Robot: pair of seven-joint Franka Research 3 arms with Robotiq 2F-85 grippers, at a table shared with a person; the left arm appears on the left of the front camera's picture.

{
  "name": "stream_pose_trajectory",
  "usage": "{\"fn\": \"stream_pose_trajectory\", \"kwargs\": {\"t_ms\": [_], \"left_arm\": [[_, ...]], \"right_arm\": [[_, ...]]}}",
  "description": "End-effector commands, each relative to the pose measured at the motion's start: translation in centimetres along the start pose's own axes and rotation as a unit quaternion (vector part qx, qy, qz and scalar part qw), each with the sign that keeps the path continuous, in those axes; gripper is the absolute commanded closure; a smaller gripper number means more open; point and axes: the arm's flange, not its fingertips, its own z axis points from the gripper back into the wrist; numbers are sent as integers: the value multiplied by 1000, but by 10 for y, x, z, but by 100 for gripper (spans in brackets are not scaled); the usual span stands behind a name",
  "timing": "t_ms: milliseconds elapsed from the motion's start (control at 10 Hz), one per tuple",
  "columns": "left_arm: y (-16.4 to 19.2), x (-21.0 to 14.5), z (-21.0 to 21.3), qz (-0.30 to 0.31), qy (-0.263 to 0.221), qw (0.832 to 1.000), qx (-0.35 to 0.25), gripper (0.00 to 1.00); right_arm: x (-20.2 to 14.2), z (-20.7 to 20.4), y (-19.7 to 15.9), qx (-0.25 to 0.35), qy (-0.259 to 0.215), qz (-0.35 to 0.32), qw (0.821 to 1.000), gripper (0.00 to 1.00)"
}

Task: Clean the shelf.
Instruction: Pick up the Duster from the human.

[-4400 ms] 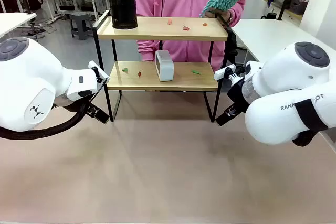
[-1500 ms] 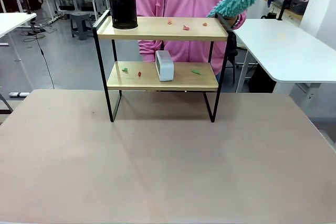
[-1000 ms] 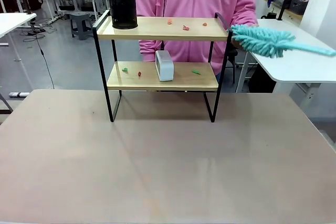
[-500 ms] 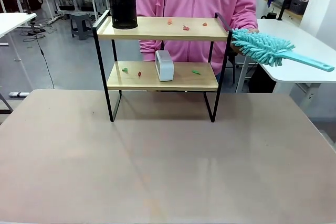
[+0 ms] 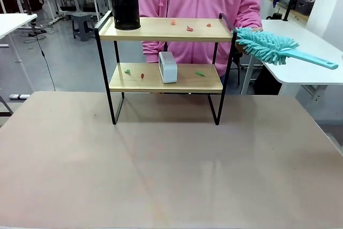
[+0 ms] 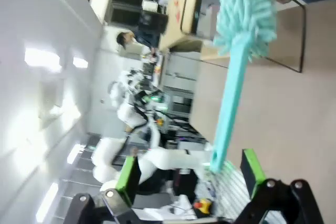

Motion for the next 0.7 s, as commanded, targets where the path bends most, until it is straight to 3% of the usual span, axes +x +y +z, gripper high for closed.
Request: {"fn": "stream_pose_trajectory", "kwargs": {"t_ms": [0,100,600], "left_arm": [[0,2,0,-13,-7,1000,-6,0],[0,2,0,-13,-7,1000,-6,0],[0,2,0,-13,-7,1000,-6,0]], "right_arm": [[38,-18,-10,0,24,-102,994,0],[49,-35,-22,-26,40,-123,991,0],[60,-80,-55,-13,108,-179,978,0]]}}
